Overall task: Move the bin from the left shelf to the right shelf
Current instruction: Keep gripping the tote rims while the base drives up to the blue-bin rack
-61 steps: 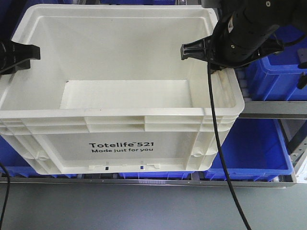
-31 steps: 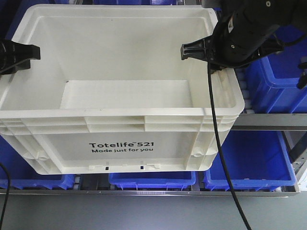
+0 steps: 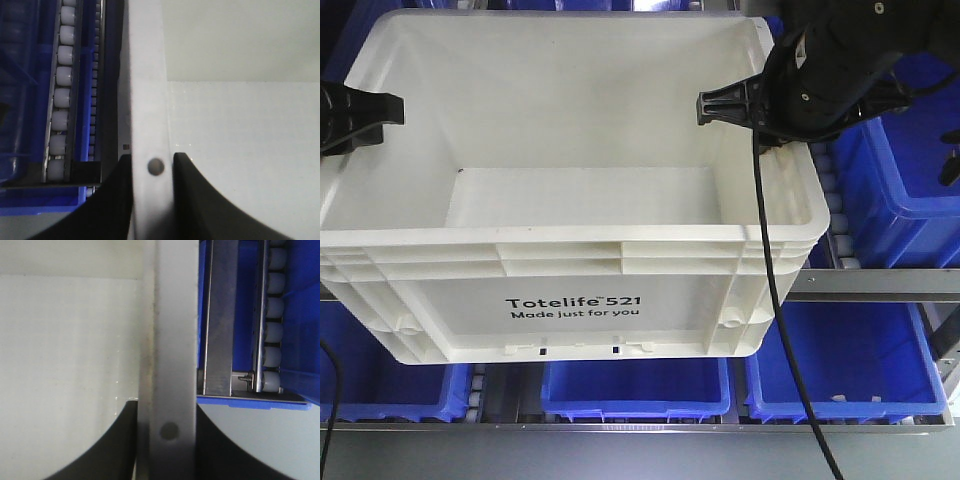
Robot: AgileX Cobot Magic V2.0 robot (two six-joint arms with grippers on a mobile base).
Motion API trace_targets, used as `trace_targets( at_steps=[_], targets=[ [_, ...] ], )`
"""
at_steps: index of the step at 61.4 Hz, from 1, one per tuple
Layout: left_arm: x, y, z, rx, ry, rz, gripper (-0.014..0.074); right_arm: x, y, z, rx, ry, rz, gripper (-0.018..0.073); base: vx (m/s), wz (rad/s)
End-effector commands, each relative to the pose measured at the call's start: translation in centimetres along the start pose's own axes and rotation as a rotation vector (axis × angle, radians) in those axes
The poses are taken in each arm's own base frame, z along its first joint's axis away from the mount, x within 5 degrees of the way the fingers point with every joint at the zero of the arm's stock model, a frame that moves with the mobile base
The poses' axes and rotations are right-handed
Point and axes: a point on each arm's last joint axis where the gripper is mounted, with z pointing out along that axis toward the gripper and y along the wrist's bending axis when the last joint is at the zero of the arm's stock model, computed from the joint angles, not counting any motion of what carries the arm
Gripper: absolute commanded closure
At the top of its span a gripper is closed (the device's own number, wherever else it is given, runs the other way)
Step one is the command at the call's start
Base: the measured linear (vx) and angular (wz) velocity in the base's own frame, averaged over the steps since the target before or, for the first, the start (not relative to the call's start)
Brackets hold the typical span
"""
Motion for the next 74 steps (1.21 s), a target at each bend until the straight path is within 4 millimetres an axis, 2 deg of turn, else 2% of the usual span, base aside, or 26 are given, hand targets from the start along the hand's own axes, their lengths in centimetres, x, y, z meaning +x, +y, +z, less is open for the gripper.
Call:
trace_targets(
  at_steps=[1,74],
  targets=[
    [-2.12,-0.63,-2.68,0.033,-0.206,0.030,0.0505,-1.46,-1.37,-2.99,0.042,-0.174,-0.028,0.0549,0.10,-0.01],
    [-2.12,-0.63,-2.68,0.033,-0.206,0.030,0.0505,-1.47,-1.38,-3.00,0.042,-0.175,-0.029,0.0549,0.11,-0.02]
  ],
)
